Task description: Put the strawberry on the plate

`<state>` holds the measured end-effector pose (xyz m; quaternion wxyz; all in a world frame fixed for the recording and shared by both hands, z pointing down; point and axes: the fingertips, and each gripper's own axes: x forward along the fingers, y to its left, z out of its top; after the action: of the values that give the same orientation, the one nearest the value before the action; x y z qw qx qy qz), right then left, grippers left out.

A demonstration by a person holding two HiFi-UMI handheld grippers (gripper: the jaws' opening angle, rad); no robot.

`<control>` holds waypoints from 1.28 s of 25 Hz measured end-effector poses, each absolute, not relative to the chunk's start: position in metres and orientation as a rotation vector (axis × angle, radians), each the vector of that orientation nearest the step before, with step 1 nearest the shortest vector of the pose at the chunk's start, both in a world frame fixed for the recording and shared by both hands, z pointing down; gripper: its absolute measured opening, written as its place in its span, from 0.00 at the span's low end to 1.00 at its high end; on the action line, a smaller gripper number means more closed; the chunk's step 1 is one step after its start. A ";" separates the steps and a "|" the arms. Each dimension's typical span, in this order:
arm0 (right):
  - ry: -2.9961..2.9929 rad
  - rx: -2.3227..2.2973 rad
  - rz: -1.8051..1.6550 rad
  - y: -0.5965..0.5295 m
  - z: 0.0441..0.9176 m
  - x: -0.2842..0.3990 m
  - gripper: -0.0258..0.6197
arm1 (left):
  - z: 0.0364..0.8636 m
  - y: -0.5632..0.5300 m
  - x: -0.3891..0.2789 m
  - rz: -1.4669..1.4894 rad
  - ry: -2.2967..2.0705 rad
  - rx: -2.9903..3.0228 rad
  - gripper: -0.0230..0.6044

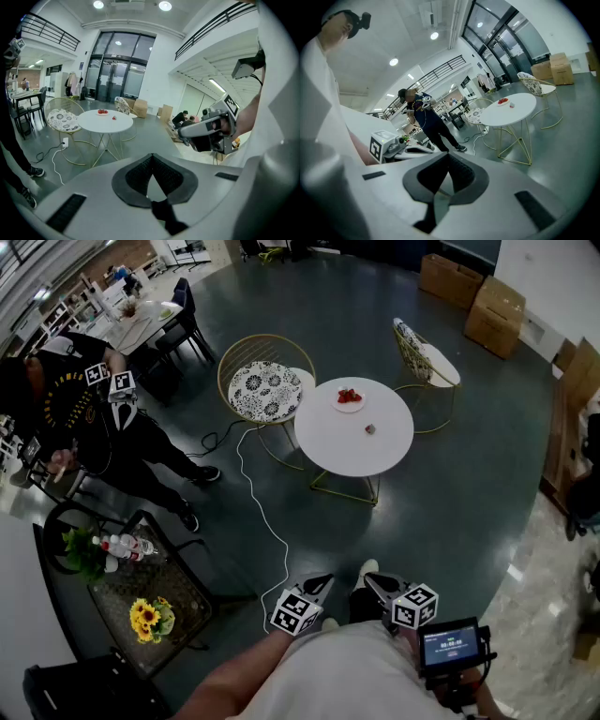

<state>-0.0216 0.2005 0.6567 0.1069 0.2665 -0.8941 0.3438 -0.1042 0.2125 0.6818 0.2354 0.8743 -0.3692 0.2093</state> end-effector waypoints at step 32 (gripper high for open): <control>-2.732 0.904 0.846 0.323 0.606 0.084 0.05 | 0.629 0.342 0.000 0.503 -1.029 2.511 0.05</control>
<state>0.0842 0.3229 0.6062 0.0710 0.3006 -0.9085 0.2814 -0.0004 0.3417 0.6290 0.1900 0.8933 -0.3660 0.1788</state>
